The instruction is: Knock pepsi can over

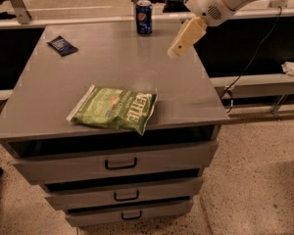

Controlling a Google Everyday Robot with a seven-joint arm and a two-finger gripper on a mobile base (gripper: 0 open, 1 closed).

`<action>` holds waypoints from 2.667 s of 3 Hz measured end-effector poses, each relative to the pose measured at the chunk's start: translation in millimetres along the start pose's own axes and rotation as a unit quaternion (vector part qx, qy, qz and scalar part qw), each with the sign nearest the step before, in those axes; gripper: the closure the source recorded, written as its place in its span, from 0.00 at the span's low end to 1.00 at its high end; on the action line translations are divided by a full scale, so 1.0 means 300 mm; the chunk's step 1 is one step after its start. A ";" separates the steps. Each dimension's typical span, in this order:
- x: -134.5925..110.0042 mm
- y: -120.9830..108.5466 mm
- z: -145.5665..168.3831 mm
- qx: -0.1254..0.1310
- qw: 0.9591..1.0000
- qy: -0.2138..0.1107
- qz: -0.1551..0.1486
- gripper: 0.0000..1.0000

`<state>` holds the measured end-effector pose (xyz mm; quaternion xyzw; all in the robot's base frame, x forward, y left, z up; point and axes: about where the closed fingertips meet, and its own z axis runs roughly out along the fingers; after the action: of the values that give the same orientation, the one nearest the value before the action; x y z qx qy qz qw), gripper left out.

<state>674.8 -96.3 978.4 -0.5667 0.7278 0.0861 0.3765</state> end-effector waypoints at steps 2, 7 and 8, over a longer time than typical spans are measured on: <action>0.004 -0.012 0.040 0.015 1.000 -0.008 0.023 0.00; -0.147 -0.505 0.613 0.127 0.950 -0.226 0.172 0.00; -0.193 -0.565 0.667 0.153 0.948 -0.221 0.173 0.00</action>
Offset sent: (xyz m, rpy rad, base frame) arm 0.0255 0.0087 -0.0233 0.1061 -0.0174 -0.1635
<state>919.9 0.1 926.4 -0.3345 0.7176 0.1604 0.5894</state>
